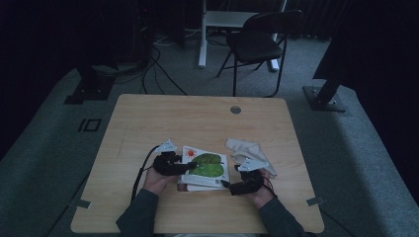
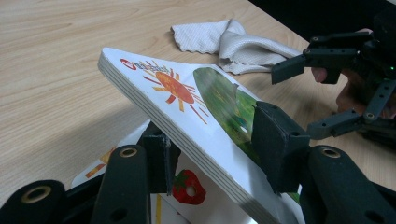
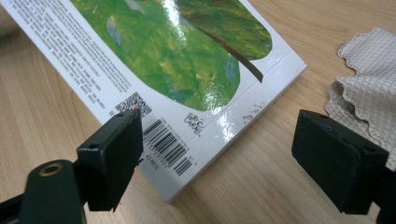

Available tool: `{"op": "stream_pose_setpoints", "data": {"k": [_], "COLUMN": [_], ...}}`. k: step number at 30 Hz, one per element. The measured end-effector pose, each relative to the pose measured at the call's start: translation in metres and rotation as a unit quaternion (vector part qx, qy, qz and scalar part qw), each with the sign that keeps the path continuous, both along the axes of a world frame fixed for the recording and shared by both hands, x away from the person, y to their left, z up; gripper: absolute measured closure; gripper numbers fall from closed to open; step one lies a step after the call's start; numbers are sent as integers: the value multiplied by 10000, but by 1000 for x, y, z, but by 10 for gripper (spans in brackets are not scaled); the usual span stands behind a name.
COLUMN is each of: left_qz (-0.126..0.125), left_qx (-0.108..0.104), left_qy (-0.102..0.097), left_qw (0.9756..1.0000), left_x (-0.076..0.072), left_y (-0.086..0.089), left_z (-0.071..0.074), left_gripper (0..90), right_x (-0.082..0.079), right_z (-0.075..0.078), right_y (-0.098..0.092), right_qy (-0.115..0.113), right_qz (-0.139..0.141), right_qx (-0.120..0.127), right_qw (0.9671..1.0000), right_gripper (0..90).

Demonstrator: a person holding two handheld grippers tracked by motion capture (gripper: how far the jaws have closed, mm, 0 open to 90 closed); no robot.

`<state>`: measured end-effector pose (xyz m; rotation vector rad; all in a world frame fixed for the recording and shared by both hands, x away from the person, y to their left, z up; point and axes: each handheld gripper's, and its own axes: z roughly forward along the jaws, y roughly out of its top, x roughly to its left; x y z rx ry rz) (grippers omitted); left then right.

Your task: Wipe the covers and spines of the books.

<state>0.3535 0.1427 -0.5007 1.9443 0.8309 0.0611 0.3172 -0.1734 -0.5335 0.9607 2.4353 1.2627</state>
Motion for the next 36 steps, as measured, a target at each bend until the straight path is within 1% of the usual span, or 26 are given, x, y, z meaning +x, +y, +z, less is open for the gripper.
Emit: {"op": "stream_pose_setpoints", "data": {"k": [4,7,10,14,16,19,21,23,25,26,28,30,32,33,34,36], "left_qz": [-161,-280,-388,-599,-657,-710,-720,-719,-713,-691,-637,-562,-515,-482,-447,-360], "left_qx": [-10,2,-20,-92,-84,-11,41,77,99,140,223,278,286,311,335,340], "left_qy": [-183,-364,-438,-499,-505,-525,-502,-479,-484,-505,-485,-460,-502,-561,-629,-691], "left_qw": [9997,9989,9983,9969,9965,9961,9961,9962,9962,9962,9965,9970,9970,9968,9965,9964], "left_x": [-4,-9,-13,-18,-19,-19,-18,-18,-18,-19,-18,-18,-19,-19,-20,-21], "left_y": [0,0,1,5,6,7,7,8,7,7,7,7,8,8,8,8], "left_z": [3,5,6,4,3,1,0,0,0,0,-1,-3,-3,-2,-2,-1], "left_gripper": [552,568,587,619,627,629,628,622,617,613,601,594,592,588,577,550], "right_x": [3,6,8,13,15,19,20,19,18,16,14,13,12,11,11,10], "right_z": [1,1,2,3,2,0,0,1,4,5,8,11,14,15,16,17], "right_y": [0,-1,-2,-5,-4,-2,-1,-2,-2,-1,-2,-6,-8,-8,-9,-10], "right_qy": [14,36,66,133,184,257,335,309,231,158,51,10,-62,-91,-92,-127], "right_qz": [3,4,6,19,56,180,275,410,484,503,511,537,574,602,630,710], "right_qx": [101,192,288,461,527,608,744,878,905,910,911,1035,1102,1093,1105,1152], "right_qw": [9999,9998,9996,9988,9984,9977,9963,9948,9944,9945,9945,9932,9922,9921,9918,9907], "right_gripper": [162,162,162,163,166,176,190,257,336,344,401,482,528,546,566,599]}}
